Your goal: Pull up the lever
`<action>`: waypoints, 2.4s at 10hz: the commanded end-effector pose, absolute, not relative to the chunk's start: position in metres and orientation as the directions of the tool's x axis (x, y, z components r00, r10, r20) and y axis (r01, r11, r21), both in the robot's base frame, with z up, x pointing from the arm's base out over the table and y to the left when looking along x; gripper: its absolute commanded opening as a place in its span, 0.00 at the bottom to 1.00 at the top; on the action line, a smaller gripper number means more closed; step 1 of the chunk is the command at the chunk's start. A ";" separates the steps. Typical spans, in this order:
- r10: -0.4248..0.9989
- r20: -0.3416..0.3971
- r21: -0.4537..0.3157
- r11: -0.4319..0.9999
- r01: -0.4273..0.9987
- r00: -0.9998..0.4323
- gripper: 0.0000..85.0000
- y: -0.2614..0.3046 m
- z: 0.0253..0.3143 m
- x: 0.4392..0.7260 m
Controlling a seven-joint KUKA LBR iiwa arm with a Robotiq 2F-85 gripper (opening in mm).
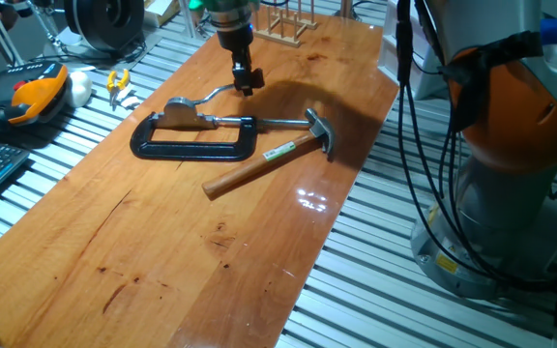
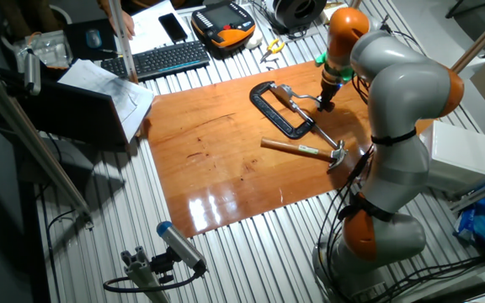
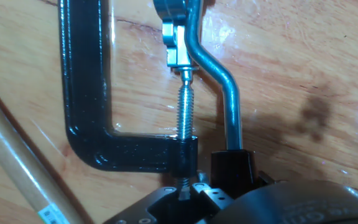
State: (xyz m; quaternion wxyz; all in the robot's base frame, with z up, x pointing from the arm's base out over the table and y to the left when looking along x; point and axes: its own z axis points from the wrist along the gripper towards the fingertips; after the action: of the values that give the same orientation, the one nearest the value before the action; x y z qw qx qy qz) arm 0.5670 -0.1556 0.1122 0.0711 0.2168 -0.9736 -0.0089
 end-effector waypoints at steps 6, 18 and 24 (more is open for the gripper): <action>-0.415 0.175 0.034 0.909 -0.416 -0.893 0.00 -0.148 0.138 0.584; -0.360 0.191 -0.003 0.930 -0.367 -0.913 0.00 -0.117 0.161 0.599; -0.360 0.181 -0.010 0.930 -0.368 -0.915 0.00 -0.115 0.160 0.599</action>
State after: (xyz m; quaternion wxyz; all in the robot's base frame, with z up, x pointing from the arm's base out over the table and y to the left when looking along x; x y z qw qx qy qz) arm 0.5991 -0.1152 0.1596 0.0883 0.1867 -0.9782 0.0225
